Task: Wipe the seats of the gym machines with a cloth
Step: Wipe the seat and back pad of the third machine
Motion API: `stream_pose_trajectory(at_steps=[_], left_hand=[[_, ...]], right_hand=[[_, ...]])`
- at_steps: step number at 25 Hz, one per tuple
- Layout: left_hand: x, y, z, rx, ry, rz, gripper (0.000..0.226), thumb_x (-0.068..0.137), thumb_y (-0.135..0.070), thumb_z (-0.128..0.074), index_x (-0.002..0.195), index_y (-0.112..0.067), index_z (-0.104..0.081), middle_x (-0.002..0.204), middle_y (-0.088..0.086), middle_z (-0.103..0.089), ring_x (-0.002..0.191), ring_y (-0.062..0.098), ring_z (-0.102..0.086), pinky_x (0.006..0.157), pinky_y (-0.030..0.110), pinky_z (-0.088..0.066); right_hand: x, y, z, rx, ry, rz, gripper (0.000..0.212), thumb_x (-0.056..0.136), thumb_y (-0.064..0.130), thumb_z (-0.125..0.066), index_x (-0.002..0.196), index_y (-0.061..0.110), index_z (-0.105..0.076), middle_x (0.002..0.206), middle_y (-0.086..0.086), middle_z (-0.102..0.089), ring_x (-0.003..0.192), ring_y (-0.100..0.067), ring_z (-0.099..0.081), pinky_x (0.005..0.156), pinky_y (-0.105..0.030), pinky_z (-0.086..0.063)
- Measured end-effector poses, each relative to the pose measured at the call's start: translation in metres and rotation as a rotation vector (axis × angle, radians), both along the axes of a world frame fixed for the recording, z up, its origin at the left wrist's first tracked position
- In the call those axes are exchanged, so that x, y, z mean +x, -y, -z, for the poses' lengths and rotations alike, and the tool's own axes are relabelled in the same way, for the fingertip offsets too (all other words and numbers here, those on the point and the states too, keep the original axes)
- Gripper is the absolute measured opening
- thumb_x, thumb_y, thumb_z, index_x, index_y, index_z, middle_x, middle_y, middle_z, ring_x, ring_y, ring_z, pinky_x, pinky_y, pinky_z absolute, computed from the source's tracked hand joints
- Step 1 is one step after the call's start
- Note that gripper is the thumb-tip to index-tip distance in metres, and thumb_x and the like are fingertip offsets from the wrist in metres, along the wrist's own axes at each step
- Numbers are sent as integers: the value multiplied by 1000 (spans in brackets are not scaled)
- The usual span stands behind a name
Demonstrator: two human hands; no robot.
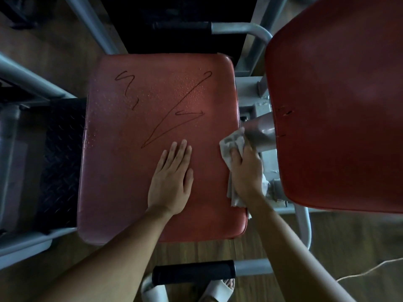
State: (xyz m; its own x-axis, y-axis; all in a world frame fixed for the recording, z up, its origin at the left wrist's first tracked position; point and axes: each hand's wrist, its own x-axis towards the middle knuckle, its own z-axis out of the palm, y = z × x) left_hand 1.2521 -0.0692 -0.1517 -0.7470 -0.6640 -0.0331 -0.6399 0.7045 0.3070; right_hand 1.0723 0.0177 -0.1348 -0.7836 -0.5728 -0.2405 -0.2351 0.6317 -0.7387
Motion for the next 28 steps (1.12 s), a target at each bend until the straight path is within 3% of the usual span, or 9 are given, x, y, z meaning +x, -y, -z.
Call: stream_pose_trajectory(at_steps=[1, 3, 7, 9, 18, 21, 23, 27, 28], left_hand=[[0, 1, 0, 1, 7, -2, 56, 104, -30, -29, 157, -13, -25, 167, -1, -14, 155, 16, -7, 126, 40, -14], [0, 1, 1, 5, 14, -6, 56, 104, -31, -27, 158, -13, -24, 167, -1, -13, 155, 15, -6, 126, 40, -14], [2, 1, 2, -8, -5, 6, 55, 104, -29, -29, 157, -12, -28, 166, 1, -17, 155, 17, -9, 125, 42, -16], [1, 1, 2, -7, -11, 12, 55, 105, -29, -30, 156, -11, -28, 166, 1, -18, 155, 17, -9, 126, 41, -15], [2, 1, -1, 30, -80, -2, 53, 105, -29, -29, 156, -12, -30, 166, 0, -19, 155, 15, -9, 126, 39, -15], [9, 3, -6, 165, -245, -26, 48, 105, -24, -36, 151, -12, -41, 162, 0, -31, 153, 13, -18, 125, 40, -20], [27, 6, -12, 216, -357, -125, 43, 103, -21, -43, 144, -14, -51, 154, -2, -44, 148, 12, -31, 121, 37, -27], [90, 26, -18, -3, -226, -381, 37, 99, -23, -52, 135, -18, -57, 146, -1, -51, 140, 21, -41, 115, 42, -31], [102, 31, -18, -25, -172, -450, 40, 99, -23, -53, 138, -18, -54, 149, 1, -47, 141, 23, -39, 117, 44, -29]], right_hand=[[7, -13, 0, 11, 4, -28, 44, 104, 32, -49, 145, 15, -49, 130, -6, -61, 120, -20, -58, 95, -19, -42], [13, -23, 2, 7, -9, -60, 46, 103, 31, -48, 147, 18, -46, 133, -5, -60, 123, -19, -57, 102, -32, -46], [-7, 16, 7, 33, -16, -15, 40, 105, 30, -49, 137, 7, -53, 125, -13, -63, 114, -27, -61, 82, -18, -35], [-15, 32, 8, -1, -24, -5, 34, 105, 29, -48, 126, 4, -57, 118, -14, -64, 107, -27, -63, 78, -21, -37], [-1, -8, -13, -47, 26, -57, 40, 103, 21, -50, 143, 22, -51, 134, 0, -61, 125, -15, -55, 98, -22, -39], [11, -11, -29, -99, -8, -46, 42, 102, 18, -53, 144, 20, -51, 142, 2, -57, 132, -14, -50, 112, -31, -39], [25, 5, -35, -126, -67, -155, 44, 101, 19, -56, 144, 19, -51, 142, 2, -56, 132, -12, -50, 114, -34, -39], [59, 63, -44, -186, -152, -387, 46, 100, 20, -60, 146, 17, -50, 147, -2, -52, 128, -1, -45, 107, -6, -30], [65, 78, -42, -172, -166, -449, 48, 101, 21, -59, 148, 18, -48, 150, -4, -48, 131, -3, -43, 108, -7, -29]])
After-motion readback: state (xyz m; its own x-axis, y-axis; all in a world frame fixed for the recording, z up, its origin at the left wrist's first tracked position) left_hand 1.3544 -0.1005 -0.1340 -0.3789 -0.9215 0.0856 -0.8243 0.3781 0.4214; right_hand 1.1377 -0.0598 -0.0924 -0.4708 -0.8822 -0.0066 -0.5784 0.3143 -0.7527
